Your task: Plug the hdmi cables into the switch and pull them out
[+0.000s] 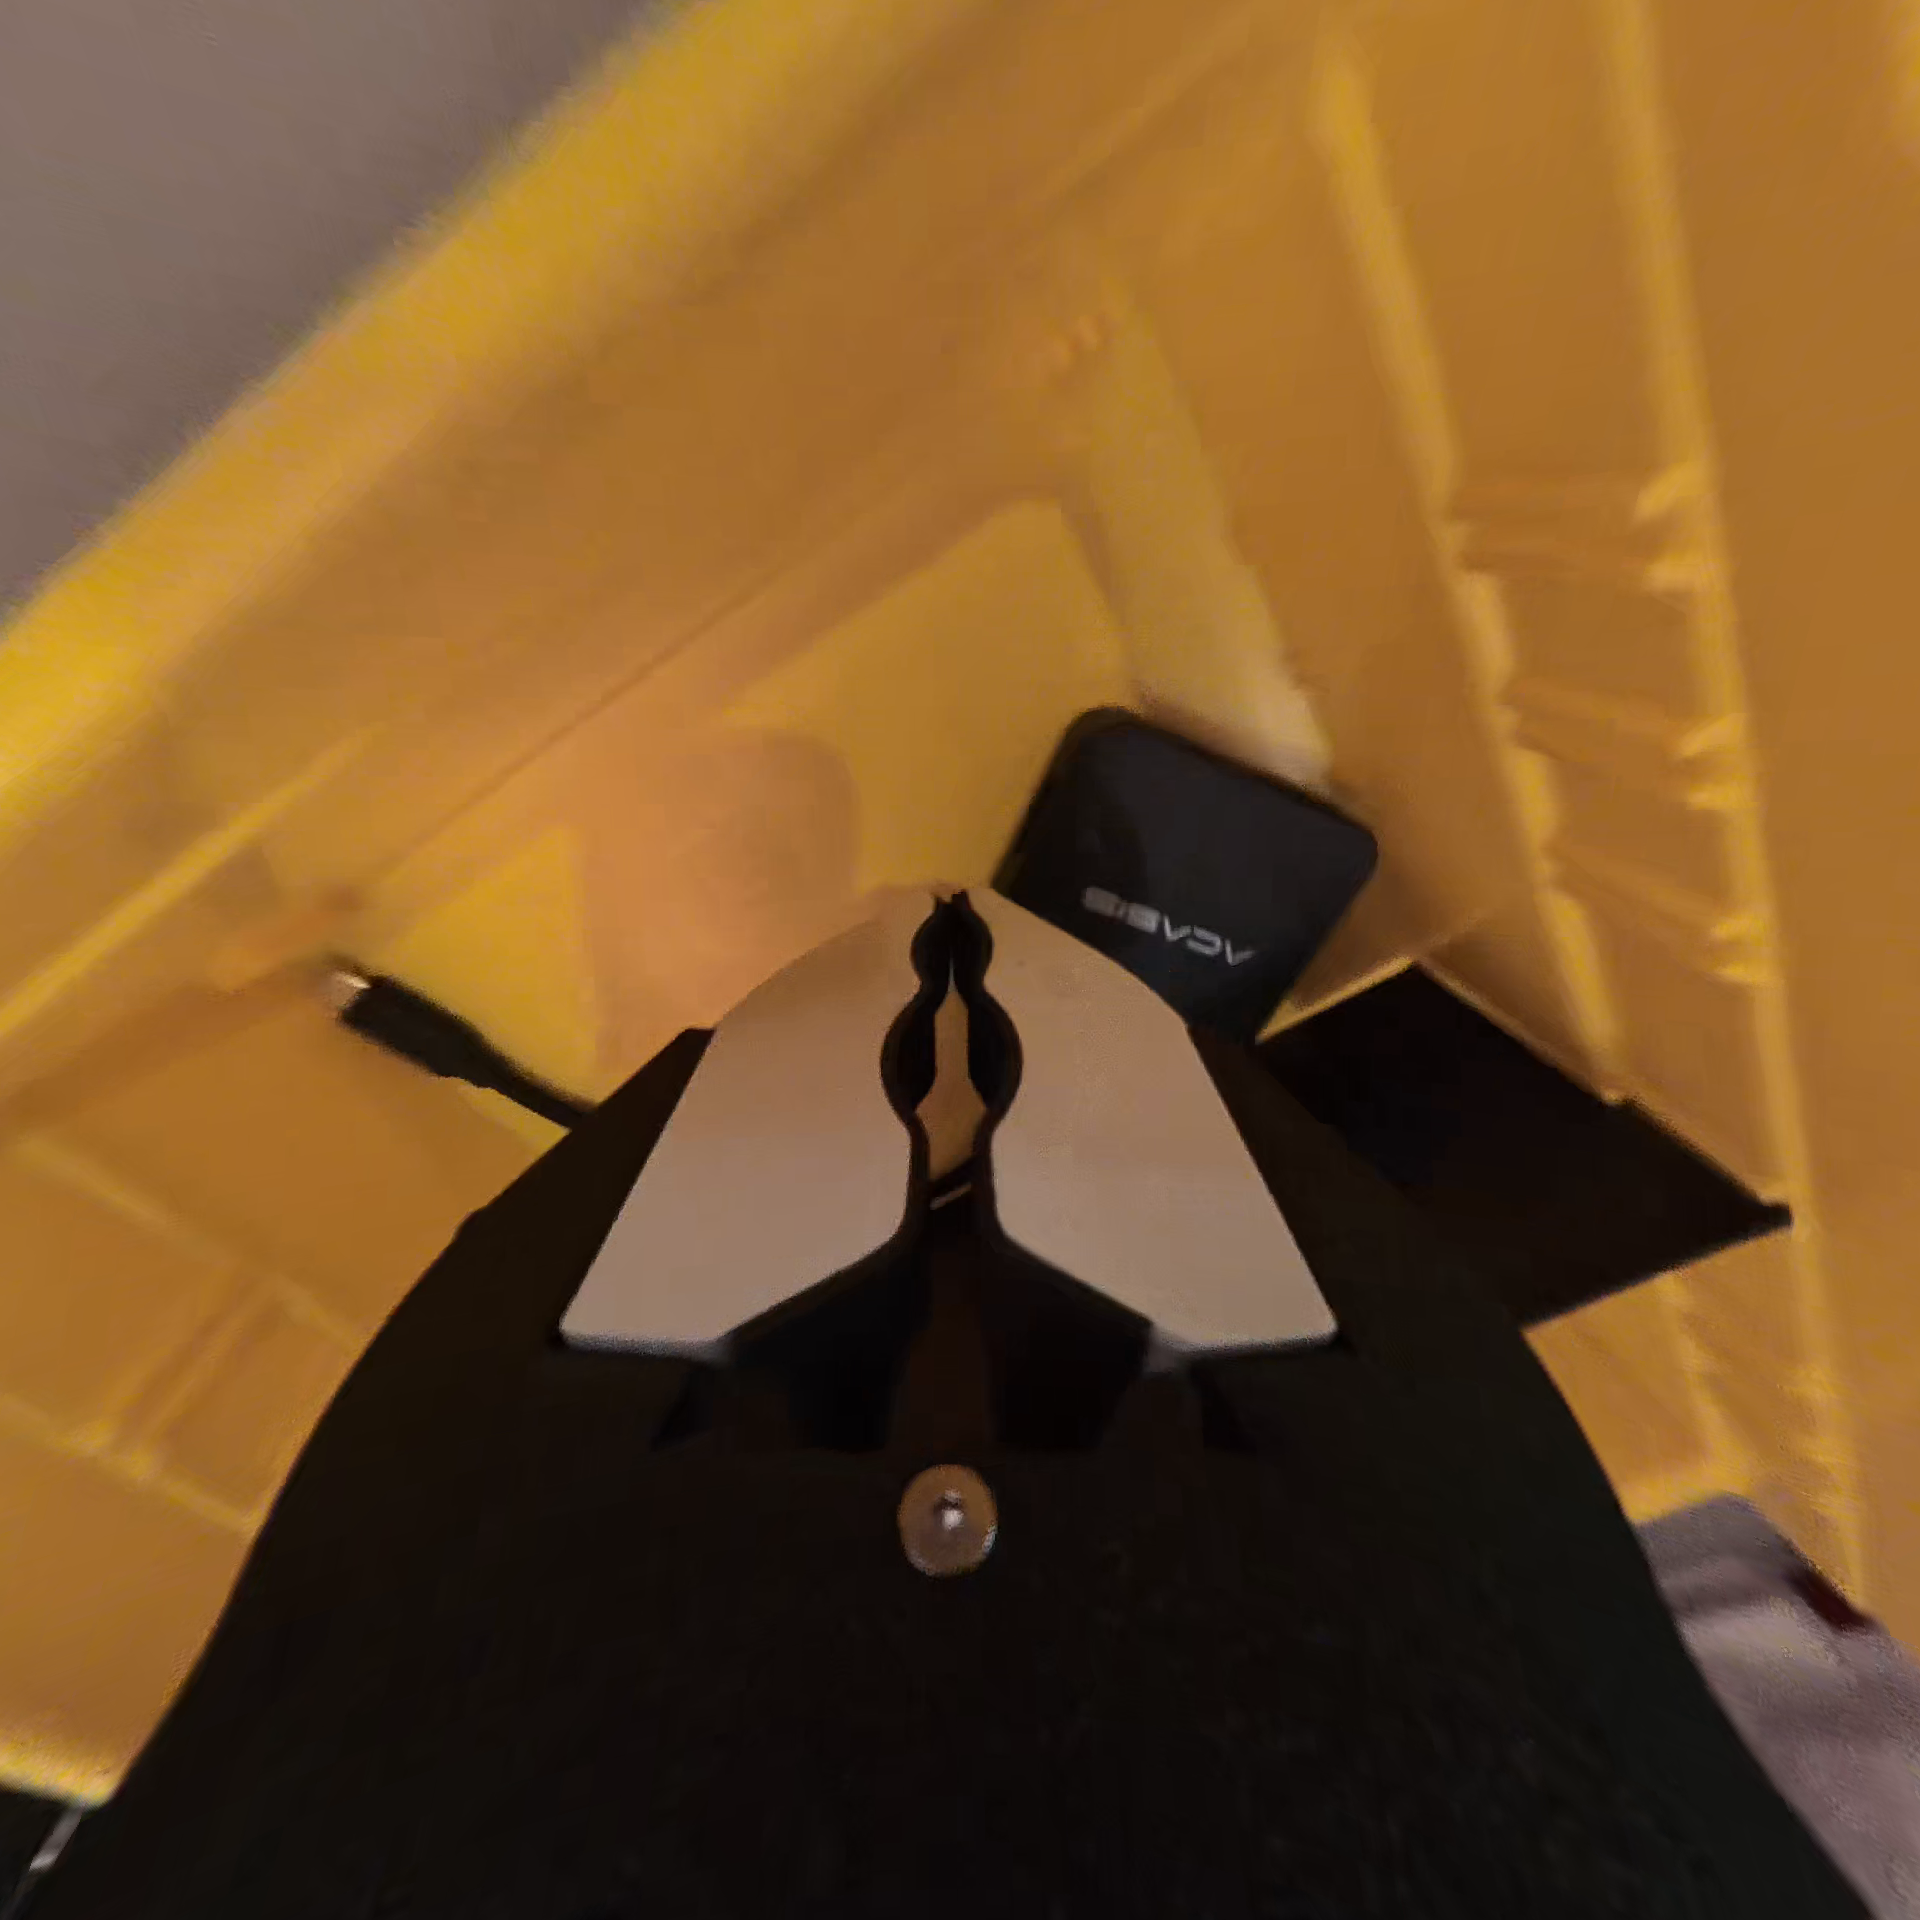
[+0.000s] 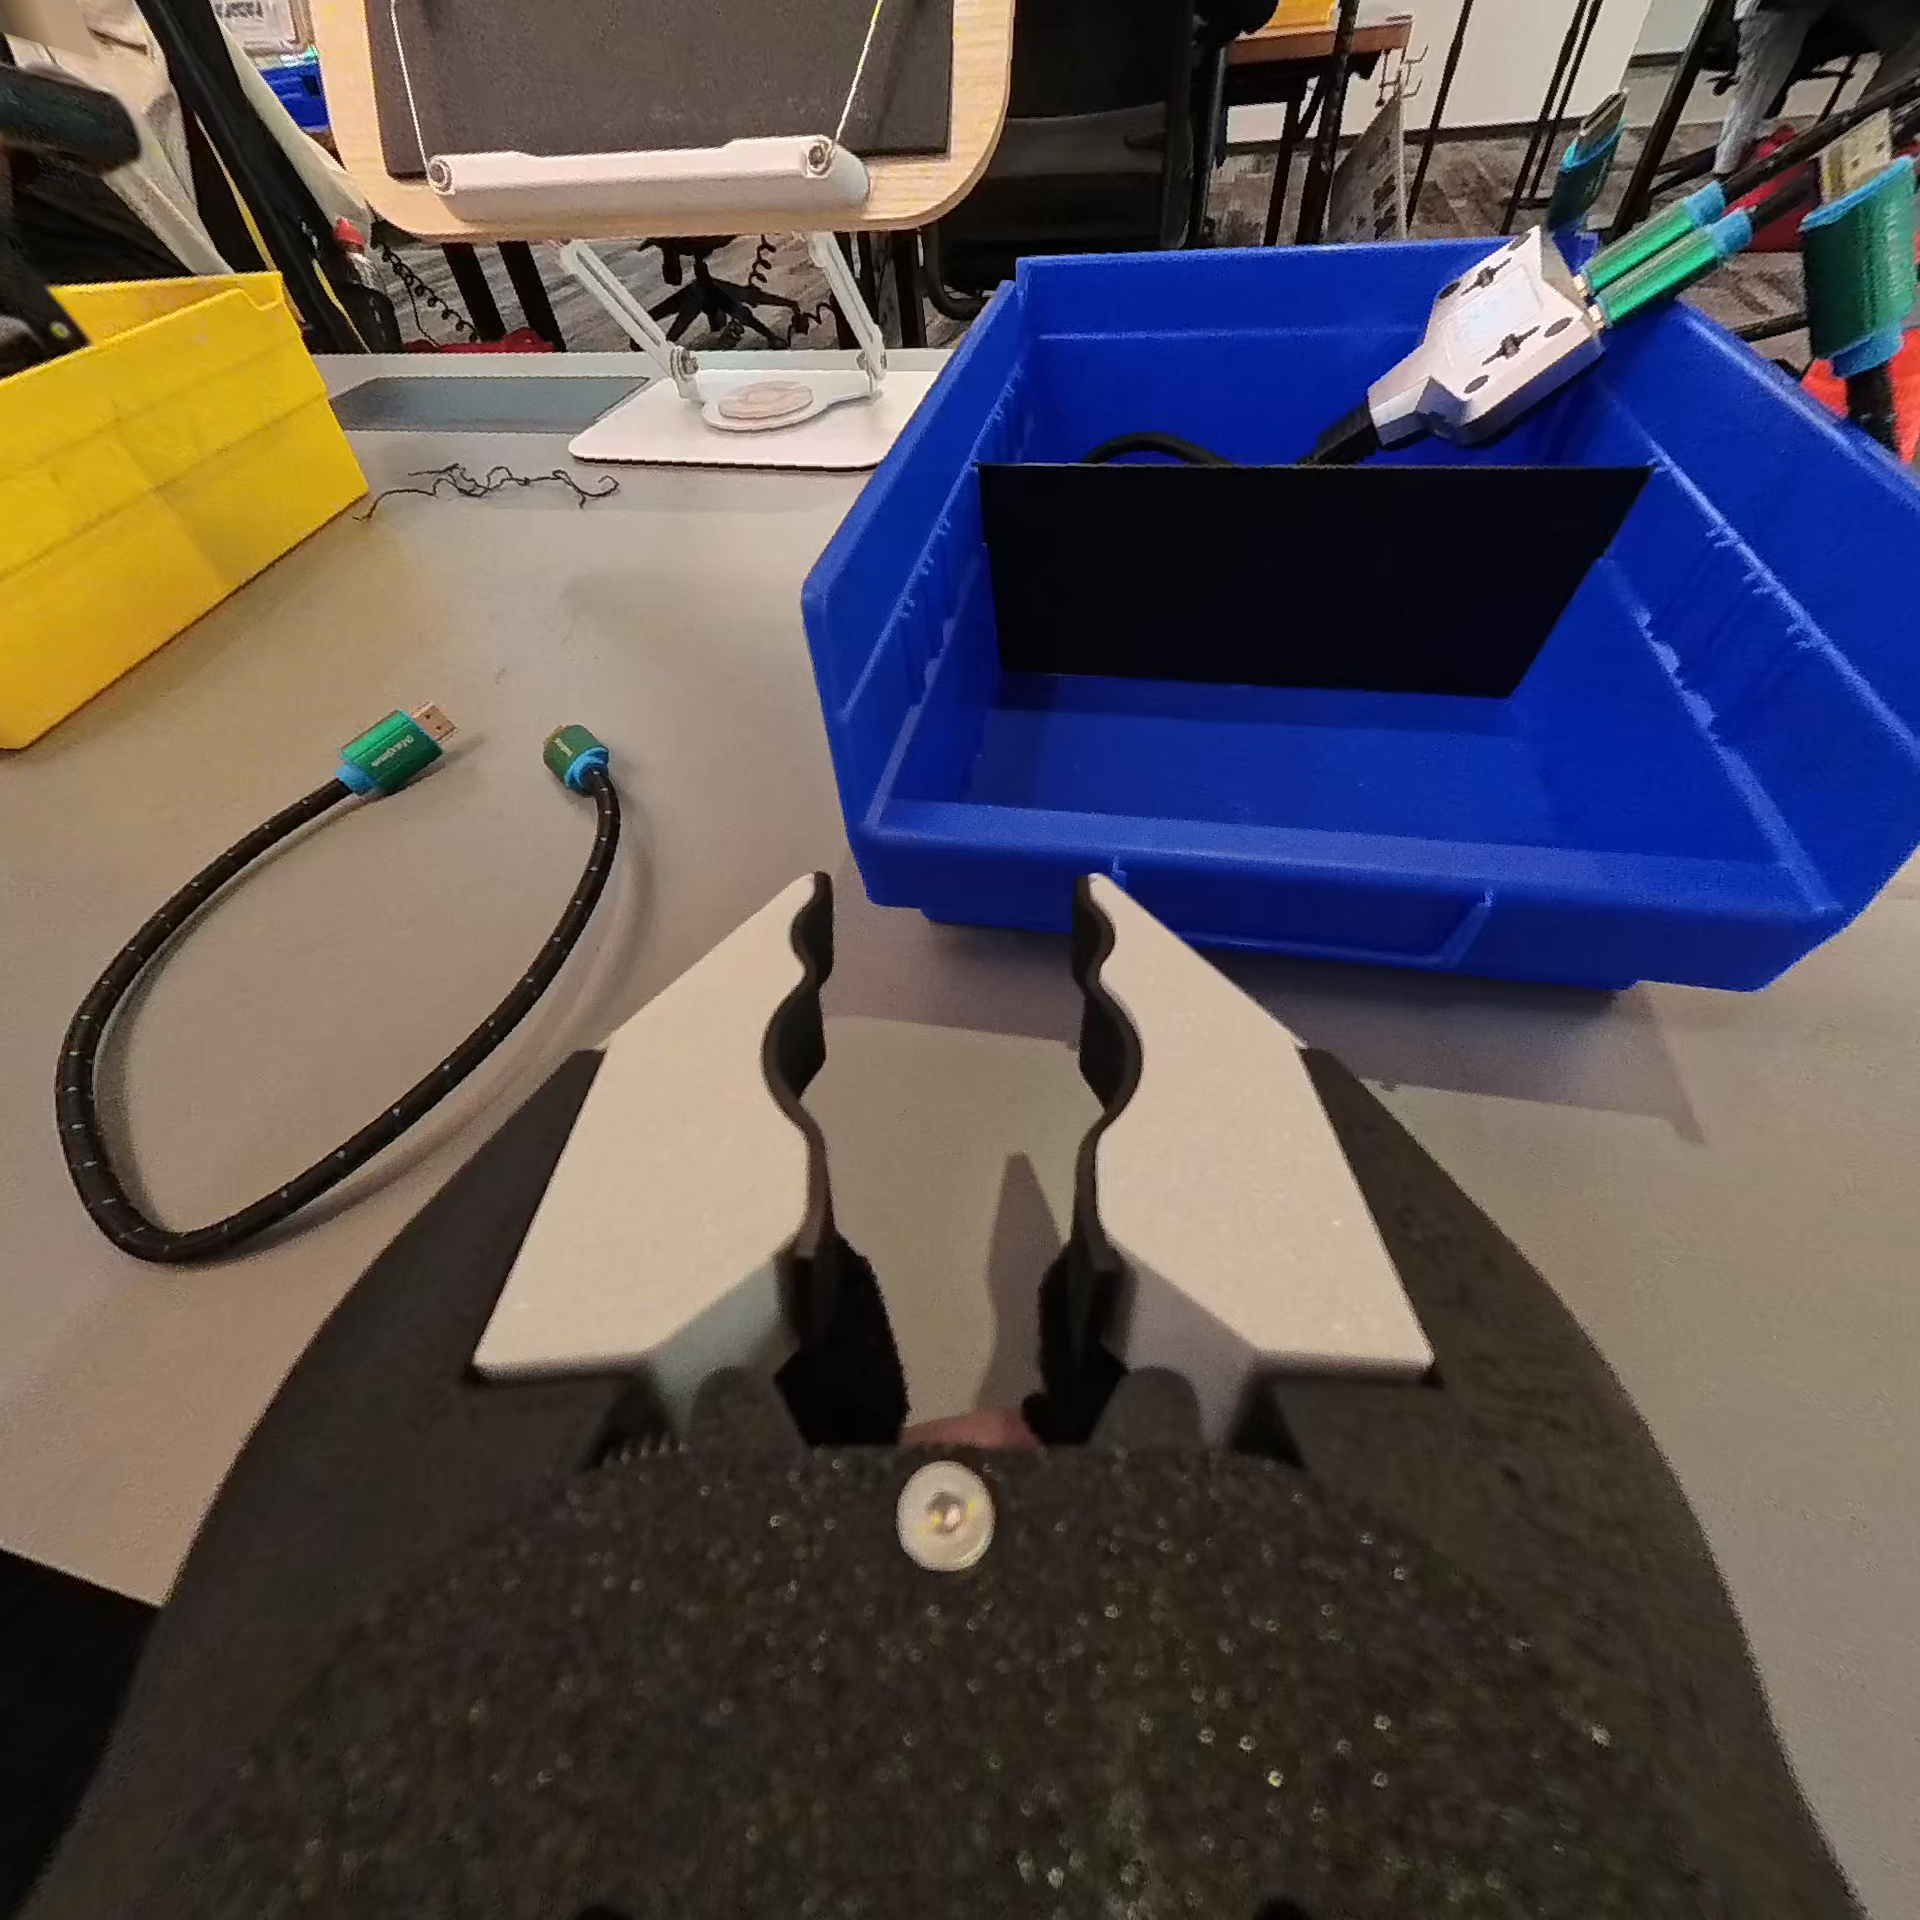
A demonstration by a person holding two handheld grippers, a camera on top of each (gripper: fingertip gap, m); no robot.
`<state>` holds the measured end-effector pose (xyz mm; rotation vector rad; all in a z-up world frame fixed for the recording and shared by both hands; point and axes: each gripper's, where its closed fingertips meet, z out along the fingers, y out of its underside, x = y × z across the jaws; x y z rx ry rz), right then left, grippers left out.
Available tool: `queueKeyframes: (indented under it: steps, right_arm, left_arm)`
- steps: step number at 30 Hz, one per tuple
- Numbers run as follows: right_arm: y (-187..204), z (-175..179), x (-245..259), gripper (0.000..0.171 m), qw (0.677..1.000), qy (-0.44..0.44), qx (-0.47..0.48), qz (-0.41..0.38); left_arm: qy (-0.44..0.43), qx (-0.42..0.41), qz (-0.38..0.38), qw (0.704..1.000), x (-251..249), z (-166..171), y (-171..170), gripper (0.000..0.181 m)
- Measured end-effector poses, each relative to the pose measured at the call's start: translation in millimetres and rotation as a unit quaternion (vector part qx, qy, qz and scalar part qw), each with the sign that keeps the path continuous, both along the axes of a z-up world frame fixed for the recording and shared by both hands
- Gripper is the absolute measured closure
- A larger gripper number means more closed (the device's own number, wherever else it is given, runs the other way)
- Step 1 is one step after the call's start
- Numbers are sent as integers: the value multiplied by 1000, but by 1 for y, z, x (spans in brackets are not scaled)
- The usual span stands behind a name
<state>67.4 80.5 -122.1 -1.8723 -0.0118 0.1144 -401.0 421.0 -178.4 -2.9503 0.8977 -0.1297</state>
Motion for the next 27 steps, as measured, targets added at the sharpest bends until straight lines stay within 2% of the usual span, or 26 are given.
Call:
queueKeyframes:
  steps: [5, 7, 9, 12, 14, 16, 18, 21, 24, 26, 27]
  right_arm:
    - [2, -1, 0, 126, 1000, 2, -2, 0]
    - [3, -2, -2, 126, 1000, -1, -4, 2]
    - [4, -3, -3, 126, 1000, -6, -6, 5]
    - [3, -3, -4, 126, 1000, -17, -8, 5]
    - [3, -4, -3, 126, 1000, -20, -8, 4]
    - [3, -4, -3, 126, 1000, -17, -8, 5]
    - [4, -4, -3, 126, 1000, -8, -9, 6]
    - [5, -5, -4, 126, 1000, 5, -12, 9]
    - [6, -6, -3, 126, 1000, 3, -13, 8]
    - [6, -7, -2, 126, 1000, -7, -16, 5]
    - [6, -8, -2, 126, 1000, -11, -17, 4]
  left_arm:
    - [-35, -3, -13, 999, -2, 8, -7, 180]
    - [-24, -15, -6, 1000, -10, 10, -9, 161]
    - [-10, -10, -24, 1000, -18, 14, -6, 154]
    - [34, 45, -159, 986, -32, 25, 5, 151]
    - [43, 40, -262, 963, -35, 27, -5, 148]
    - [20, 25, -316, 948, -31, 26, -17, 149]
    - [-33, -2, -328, 944, -17, 26, -26, 149]
    - [-91, -48, -299, 949, 2, 23, -29, 130]
    - [-75, -83, -278, 954, 5, 4, -28, 115]
    - [-71, -75, -291, 951, 13, -3, -27, 119]
    - [-79, -73, -290, 951, 21, -2, -27, 112]
